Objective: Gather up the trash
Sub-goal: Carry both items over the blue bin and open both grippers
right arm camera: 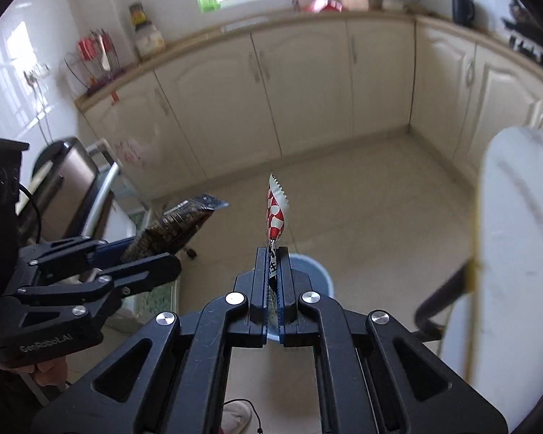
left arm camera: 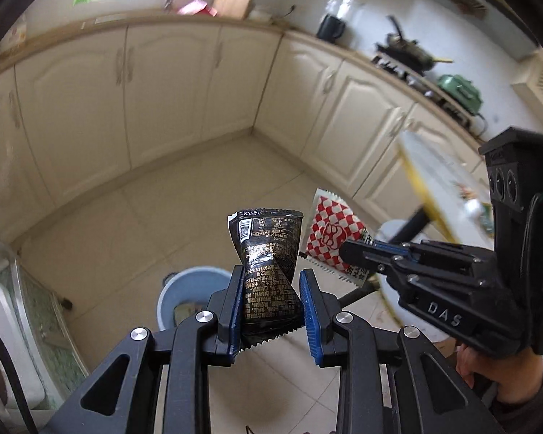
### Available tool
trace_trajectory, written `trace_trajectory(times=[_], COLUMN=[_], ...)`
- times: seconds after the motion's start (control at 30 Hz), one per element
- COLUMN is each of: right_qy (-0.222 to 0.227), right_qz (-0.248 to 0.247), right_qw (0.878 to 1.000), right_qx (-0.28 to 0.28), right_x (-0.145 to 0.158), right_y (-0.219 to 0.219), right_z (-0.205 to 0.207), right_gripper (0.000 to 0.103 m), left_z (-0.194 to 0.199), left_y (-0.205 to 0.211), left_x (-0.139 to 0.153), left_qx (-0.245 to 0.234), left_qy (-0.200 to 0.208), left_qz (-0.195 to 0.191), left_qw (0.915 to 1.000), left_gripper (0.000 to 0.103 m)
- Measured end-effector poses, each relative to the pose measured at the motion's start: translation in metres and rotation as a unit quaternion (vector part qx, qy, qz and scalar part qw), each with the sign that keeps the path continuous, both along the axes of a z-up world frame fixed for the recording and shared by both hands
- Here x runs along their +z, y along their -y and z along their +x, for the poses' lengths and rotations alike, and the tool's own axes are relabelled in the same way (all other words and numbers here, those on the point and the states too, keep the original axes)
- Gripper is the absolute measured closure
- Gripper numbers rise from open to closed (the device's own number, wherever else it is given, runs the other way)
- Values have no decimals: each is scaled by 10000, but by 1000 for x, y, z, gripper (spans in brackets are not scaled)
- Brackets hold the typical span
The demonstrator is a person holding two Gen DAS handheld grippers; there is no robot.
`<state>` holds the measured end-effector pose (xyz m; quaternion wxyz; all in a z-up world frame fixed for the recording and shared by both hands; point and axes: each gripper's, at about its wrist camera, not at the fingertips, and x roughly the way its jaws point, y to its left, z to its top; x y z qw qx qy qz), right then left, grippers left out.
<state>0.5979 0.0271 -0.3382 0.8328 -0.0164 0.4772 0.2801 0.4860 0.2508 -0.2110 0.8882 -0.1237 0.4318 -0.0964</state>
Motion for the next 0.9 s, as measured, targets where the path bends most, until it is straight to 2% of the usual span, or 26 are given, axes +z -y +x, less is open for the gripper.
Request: trace_trajectory(times=[0.17, 0.27, 0.33, 0.43, 0.47, 0.6, 0.77, 0.9], right_qy=[-779, -1195, -1403, -1614, -1668, -1948, -1988, -1934], right_qz=[-124, -82, -126, -111, -125, 98, -24, -159], right_qw=[9969, 9928, 9900, 9868, 9858, 9804, 9790, 9798], right_qx=[23, -46, -79, -114, -136, -282, -460, -491], right_x=[-95, -145, -172, -204, -213, -243, -256, -252], right_y=[-28, -36, -41, -49, -52, -49, -46, -48], right_z=[40, 60, 72, 86, 91, 102, 104, 102], right_gripper=[98, 98, 98, 97, 93, 73, 73, 67], left_z=[40, 67, 79, 95, 102, 119, 140, 161], left_y=[-34, -48, -57, -70, -71, -75, -64, -49], left_x=[-68, -107, -133, -160, -167, -187, -196, -194], left_qx=[81, 100, 95, 149, 168, 184, 183, 207], left_qy=[-756, -1168, -1434, -1756, -1828, -2035, -2154, -2215], left_qz=[-116, -8, -104, -52, -68, -79, -84, -42], left_qw=[9970, 9931, 9896, 9843, 9830, 9789, 9763, 9749], left_gripper=[78, 78, 78, 78, 78, 78, 77, 77])
